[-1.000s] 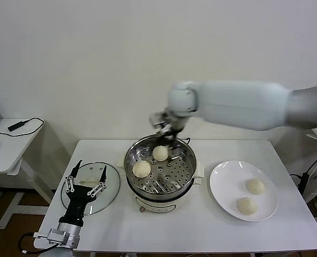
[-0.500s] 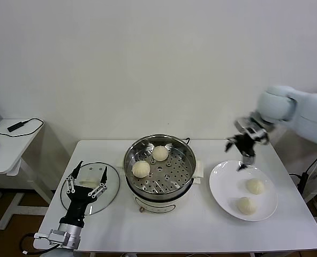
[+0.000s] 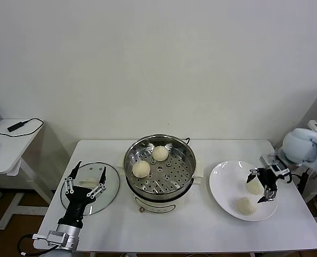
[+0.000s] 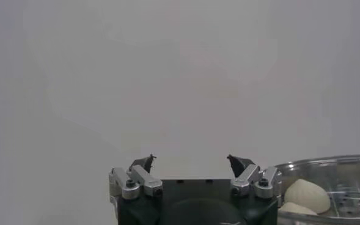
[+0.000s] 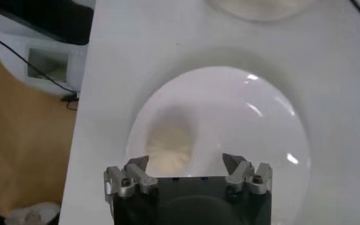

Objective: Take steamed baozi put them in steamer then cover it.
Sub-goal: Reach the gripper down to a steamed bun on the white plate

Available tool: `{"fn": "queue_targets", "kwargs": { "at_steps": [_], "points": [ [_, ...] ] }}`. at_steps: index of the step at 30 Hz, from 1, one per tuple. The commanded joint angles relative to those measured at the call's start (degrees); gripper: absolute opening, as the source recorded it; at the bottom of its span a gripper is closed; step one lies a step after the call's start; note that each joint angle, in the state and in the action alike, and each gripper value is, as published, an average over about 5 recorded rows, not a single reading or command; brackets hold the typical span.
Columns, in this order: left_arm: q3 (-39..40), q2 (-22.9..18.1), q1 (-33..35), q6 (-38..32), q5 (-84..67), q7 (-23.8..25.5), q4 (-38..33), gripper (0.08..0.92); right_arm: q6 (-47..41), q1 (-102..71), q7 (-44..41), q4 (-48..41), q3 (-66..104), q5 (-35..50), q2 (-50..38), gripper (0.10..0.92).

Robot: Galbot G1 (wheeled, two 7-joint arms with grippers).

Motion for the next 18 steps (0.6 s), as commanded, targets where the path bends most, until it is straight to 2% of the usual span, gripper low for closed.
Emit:
{"fn": "queue_targets", "kwargs": {
  "at_steps": [1, 18],
  "points": [
    [-0.4, 0.0, 0.3, 0.0, 0.1, 0.1, -0.2, 0.823, 0.5, -14.6, 5.1, -1.7, 7.9, -2.9, -0.3, 0.823],
    [-0.9, -0.2, 0.2, -0.3, 0.3, 0.3, 0.5, 0.823, -0.8, -19.6, 5.6, -6.0, 12.0, -4.2, 3.6, 0.801]
  ]
}}
